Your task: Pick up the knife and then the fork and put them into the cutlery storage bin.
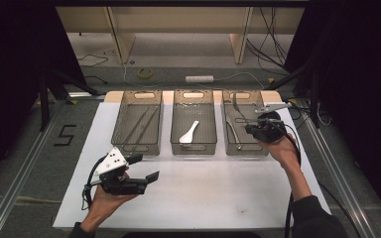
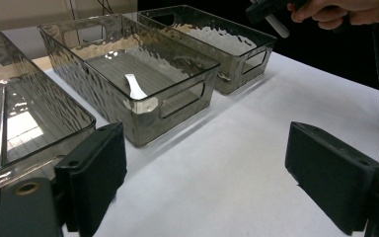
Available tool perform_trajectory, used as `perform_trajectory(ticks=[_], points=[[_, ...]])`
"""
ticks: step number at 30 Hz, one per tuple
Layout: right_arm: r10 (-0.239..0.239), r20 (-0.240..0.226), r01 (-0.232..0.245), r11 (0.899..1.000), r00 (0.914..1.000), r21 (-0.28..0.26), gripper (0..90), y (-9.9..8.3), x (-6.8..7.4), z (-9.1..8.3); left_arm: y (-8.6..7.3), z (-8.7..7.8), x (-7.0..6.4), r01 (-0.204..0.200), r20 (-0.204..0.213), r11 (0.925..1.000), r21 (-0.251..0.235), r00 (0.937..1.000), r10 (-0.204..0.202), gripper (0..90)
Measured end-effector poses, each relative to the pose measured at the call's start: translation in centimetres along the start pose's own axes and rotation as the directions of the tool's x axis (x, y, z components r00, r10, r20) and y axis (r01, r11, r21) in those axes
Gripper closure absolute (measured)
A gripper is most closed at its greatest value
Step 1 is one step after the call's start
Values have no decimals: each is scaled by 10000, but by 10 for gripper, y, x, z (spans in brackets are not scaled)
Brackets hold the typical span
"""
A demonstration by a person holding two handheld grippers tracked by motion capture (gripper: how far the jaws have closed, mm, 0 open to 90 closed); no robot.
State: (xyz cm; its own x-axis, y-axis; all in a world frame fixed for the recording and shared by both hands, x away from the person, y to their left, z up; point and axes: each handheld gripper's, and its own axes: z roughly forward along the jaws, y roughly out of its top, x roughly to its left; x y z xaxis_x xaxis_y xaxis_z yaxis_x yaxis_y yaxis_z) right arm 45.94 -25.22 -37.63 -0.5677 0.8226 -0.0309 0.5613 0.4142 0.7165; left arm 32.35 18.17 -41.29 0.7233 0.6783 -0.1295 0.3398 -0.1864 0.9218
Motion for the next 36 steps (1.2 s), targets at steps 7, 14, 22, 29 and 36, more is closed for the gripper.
perform_trajectory(ticks=[7, 14, 22, 29, 36], points=[[471, 23, -471, 9988, 9989, 124, 873, 11, -8, 16, -1, -1, 2, 87, -23, 10000, -7, 10000, -87, 156], [837, 284, -848, 9955, 9961, 411, 873, 14, -16, 31, -2, 0, 3, 116, -22, 9999, 13, 9999, -116, 156], [1274, 455, -1304, 9890, 9908, 696, 873, 12, -23, 45, -2, 1, 2, 84, -64, 10000, -26, 9999, -84, 156], [1348, 408, -1379, 9866, 9900, 872, 873, 11, -21, 53, -2, 2, 0, -10, -34, 10000, 49, 10000, 10, 156], [1514, 472, -1555, 9826, 9873, 1019, 872, 8, -20, 60, -2, 3, 0, -56, -17, 10000, 49, 10000, 56, 156]])
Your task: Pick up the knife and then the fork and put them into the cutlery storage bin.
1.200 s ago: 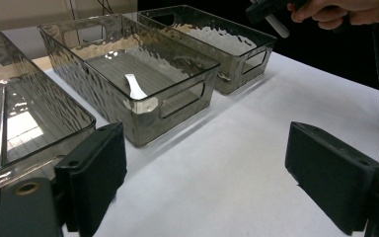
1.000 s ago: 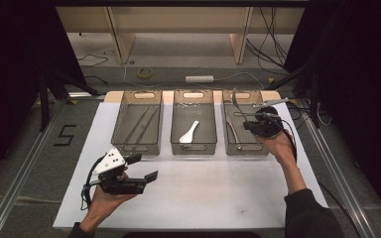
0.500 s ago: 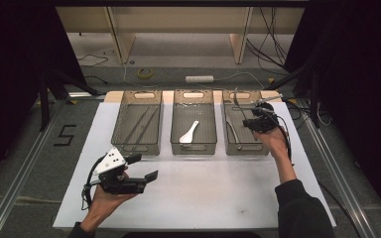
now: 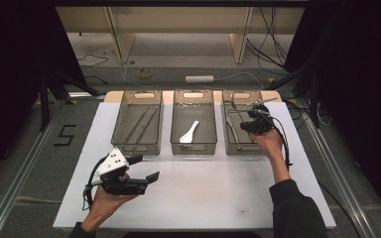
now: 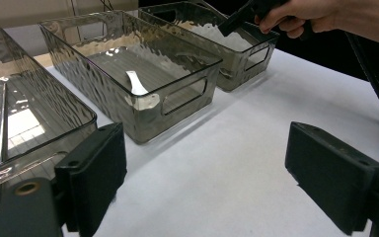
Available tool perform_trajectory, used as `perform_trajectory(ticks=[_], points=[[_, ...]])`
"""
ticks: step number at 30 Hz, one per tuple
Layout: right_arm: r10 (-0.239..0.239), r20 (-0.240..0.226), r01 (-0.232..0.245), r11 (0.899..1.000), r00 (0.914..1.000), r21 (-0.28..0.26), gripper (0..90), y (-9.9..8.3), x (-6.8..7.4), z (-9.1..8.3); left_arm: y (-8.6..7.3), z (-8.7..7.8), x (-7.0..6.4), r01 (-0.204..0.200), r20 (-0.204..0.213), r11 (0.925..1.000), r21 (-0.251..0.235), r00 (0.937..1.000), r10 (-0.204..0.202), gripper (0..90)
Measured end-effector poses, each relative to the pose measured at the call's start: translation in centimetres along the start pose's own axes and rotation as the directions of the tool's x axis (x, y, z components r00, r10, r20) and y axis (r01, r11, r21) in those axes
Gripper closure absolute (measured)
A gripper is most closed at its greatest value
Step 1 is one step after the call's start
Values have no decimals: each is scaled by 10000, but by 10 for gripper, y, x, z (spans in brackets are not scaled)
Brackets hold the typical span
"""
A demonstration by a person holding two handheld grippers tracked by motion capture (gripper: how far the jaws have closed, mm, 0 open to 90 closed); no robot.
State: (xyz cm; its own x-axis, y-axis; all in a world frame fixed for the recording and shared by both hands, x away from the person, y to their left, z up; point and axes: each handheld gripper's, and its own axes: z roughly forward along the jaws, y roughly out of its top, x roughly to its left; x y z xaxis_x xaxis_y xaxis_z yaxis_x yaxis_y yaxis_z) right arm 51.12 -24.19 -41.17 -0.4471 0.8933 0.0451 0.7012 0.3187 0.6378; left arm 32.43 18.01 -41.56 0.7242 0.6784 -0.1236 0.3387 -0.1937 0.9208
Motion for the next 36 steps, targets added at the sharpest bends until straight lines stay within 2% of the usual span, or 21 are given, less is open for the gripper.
perform_trajectory(ticks=[9, 15, 21, 22, 24, 26, 32, 36], points=[[158, 95, -160, 9998, 9998, 128, 871, 0, 1, 7, 0, 1, -1, -82, -11, 9999, 90, 10000, 83, 156], [532, 258, -542, 9979, 9982, 362, 869, -4, -5, 12, 0, 2, -2, -120, 15, 9999, 91, 9999, 120, 156], [676, 418, -695, 9965, 9968, 469, 863, -7, -5, 15, 0, 3, -2, -143, 12, 9998, 133, 9999, 143, 156], [716, 430, -736, 9962, 9965, 468, 844, -7, -5, 15, 0, 3, -2, -132, 22, 9998, 137, 9999, 132, 156], [878, 320, -890, 9953, 9956, 379, 740, -7, -5, 15, -1, 3, -2, -122, 8, 9998, 159, 9999, 122, 156], [864, 130, -867, 9958, 9962, 280, 709, -5, -4, 13, -1, 3, -2, -172, 8, 9997, 195, 9999, 171, 156], [793, 121, -793, 9969, 9968, -14, 598, -3, -4, 4, -1, 4, -2, -150, -3, 9997, 213, 9999, 150, 156], [734, -124, -738, 9969, 9972, -284, 515, -5, -1, -2, -1, 4, -2, -135, -10, 9997, 208, 9999, 135, 156]])
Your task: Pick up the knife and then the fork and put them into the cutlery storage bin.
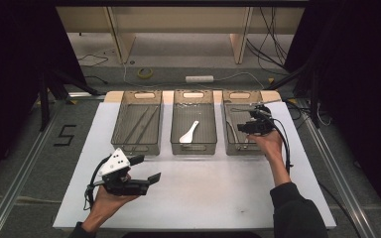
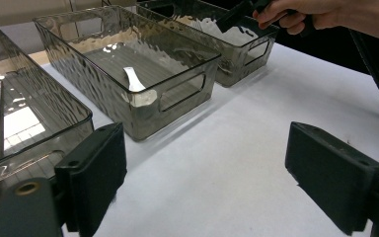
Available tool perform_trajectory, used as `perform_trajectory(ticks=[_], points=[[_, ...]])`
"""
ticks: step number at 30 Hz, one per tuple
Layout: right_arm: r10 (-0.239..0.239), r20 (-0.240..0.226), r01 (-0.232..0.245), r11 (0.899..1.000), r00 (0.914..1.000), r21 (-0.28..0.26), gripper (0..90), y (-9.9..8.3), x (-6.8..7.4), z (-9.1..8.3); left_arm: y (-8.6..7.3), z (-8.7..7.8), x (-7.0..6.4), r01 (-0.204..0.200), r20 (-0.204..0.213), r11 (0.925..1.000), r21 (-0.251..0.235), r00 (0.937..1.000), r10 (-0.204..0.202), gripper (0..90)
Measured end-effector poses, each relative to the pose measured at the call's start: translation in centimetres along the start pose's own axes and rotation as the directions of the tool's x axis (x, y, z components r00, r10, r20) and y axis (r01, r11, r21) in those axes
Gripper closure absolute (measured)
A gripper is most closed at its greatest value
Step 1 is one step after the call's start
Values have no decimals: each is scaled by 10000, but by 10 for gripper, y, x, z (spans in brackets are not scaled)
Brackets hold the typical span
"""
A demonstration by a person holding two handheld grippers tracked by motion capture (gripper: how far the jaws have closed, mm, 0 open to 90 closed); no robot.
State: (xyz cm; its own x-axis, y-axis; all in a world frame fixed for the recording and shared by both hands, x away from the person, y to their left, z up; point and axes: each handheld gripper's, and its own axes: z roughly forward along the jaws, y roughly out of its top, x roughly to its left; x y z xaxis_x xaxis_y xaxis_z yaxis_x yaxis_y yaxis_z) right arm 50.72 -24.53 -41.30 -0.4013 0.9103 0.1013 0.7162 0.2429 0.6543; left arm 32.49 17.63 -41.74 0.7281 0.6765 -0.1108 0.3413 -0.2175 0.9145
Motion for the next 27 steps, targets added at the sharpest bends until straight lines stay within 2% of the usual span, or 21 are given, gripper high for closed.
perform_trajectory(ticks=[7, 11, 20, 27], points=[[-512, -508, 466, 9950, 9974, -884, 412, -6, 15, -19, 0, 0, 1, 92, 4, 10000, 9, 10000, -92, 156], [-874, -565, 798, 9890, 9946, -1248, 371, -12, 25, -30, 0, 0, 2, 156, 19, 9999, 19, 9999, -156, 156], [-1233, -1049, 1005, 9747, 9868, -1997, 318, -28, 40, -48, 0, 1, 2, 248, 26, 9997, -25, 9997, -248, 155], [-1421, -1449, 980, 9563, 9792, -2753, 294, -46, 54, -59, -1, 1, 2, 270, 23, 9996, -10, 9996, -270, 155]])
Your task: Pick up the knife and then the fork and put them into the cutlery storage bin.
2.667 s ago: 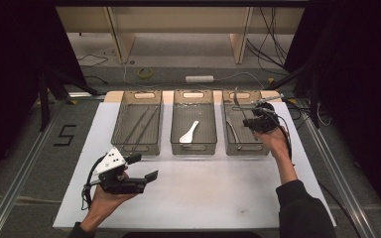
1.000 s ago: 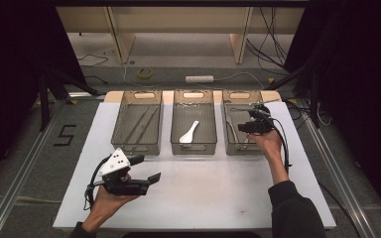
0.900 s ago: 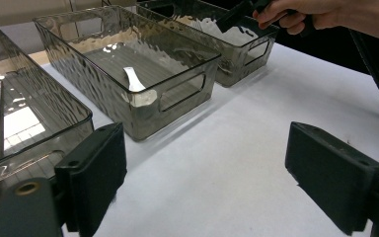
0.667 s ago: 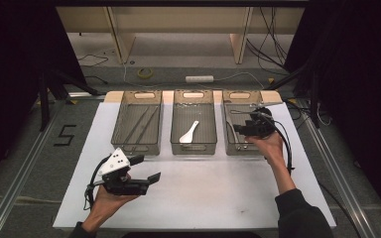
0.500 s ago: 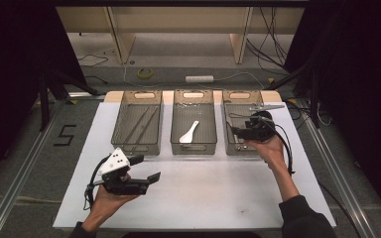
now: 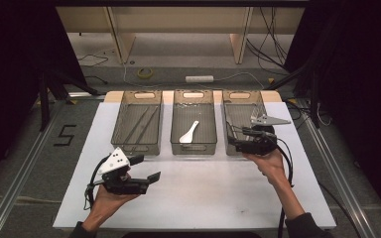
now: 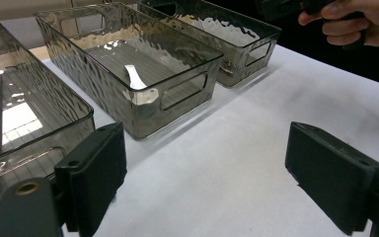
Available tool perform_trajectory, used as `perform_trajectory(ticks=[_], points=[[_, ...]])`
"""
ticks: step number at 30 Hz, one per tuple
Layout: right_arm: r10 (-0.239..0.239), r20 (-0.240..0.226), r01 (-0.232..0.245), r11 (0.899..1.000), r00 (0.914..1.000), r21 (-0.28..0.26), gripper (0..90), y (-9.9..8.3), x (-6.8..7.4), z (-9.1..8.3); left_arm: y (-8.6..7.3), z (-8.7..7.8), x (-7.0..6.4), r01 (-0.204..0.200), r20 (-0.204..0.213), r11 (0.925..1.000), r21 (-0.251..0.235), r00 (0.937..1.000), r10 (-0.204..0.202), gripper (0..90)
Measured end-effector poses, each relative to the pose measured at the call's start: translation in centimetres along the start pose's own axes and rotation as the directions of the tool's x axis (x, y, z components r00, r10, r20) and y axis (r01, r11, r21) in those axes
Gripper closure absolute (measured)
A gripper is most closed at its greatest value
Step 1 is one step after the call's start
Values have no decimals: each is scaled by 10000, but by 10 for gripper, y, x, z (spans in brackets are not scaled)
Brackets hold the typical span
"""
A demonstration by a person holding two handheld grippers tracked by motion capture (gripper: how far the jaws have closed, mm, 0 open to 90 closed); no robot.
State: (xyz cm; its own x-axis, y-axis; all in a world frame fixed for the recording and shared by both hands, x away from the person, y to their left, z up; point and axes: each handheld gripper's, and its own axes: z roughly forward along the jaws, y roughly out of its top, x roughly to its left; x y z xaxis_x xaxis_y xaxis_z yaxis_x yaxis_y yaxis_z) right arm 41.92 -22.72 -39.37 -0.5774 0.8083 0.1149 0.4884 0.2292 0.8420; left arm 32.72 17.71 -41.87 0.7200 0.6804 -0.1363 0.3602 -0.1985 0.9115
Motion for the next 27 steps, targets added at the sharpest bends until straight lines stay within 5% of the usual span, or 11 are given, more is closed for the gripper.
perform_trajectory(ticks=[27], points=[[-488, -1196, 353, 9930, 9916, -1125, 271, -46, 35, -34, 2, 2, -1, -23, 102, 10000, 59, 9999, 22, 156]])
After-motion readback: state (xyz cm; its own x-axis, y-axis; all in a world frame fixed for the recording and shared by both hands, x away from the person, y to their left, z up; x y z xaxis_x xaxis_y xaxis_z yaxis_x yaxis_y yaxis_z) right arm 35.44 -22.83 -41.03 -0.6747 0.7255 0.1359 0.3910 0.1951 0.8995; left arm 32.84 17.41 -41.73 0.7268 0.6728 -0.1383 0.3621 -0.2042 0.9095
